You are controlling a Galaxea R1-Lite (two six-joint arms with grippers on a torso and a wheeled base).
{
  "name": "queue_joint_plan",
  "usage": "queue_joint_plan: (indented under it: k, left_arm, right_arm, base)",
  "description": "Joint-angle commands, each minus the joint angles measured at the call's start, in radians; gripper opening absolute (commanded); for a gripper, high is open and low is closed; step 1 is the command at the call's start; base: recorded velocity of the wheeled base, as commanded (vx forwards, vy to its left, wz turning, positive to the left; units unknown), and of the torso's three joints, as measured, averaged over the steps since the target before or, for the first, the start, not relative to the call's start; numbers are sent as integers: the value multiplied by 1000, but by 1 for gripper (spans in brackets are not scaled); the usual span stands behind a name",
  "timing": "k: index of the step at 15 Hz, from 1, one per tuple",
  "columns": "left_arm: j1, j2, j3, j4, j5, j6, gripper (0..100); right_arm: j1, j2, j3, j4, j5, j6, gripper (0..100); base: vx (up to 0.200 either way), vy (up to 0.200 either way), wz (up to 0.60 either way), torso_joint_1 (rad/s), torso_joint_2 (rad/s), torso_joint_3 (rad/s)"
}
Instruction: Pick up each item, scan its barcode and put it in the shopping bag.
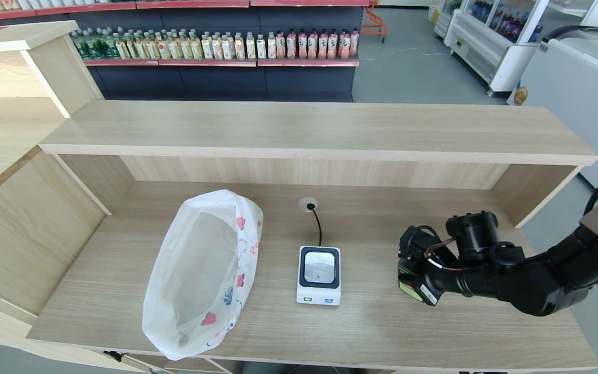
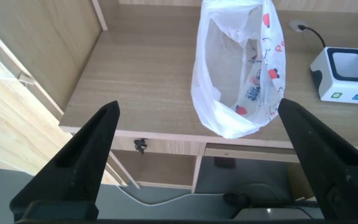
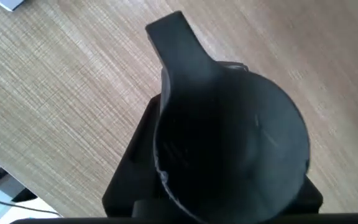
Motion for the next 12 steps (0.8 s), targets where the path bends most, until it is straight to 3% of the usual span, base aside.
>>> queue_joint_plan:
  k: [1, 4, 6, 8, 9, 10, 11, 12]
  left_arm:
    - [1, 0, 0, 0, 0, 0, 100]
    - [1, 0, 0, 0, 0, 0, 100]
    - [1, 0, 0, 0, 0, 0, 100]
    - [1, 0, 0, 0, 0, 0, 100]
    - [1, 0, 0, 0, 0, 0, 100]
    - [1, 0, 0, 0, 0, 0, 100]
    - [1, 0, 0, 0, 0, 0, 100]
    - [1, 0, 0, 0, 0, 0, 100]
  right_arm:
    - [-4, -174, 85, -77, 0, 12, 0]
    - [-10, -462, 126, -81, 3, -26, 0]
    - [-41, -513, 178, -169, 23, -247, 0]
    - [-70, -488, 355, -436, 294, -516, 0]
    - [-86, -460, 362, -483, 483, -744, 0]
    - [-84, -450, 358, -486, 584, -878, 0]
    - [-61, -424, 358, -476, 764, -1192, 0]
    - [-32, -399, 366, -443, 784, -1430, 0]
  base:
    - [0, 0, 0, 0, 0, 0]
    - [0, 0, 0, 0, 0, 0]
    - [0, 0, 0, 0, 0, 0]
    - [0, 0, 0, 0, 0, 0]
    - [0, 0, 0, 0, 0, 0]
    - [0, 0, 0, 0, 0, 0]
    - [0, 0, 0, 0, 0, 0]
    - [0, 0, 0, 0, 0, 0]
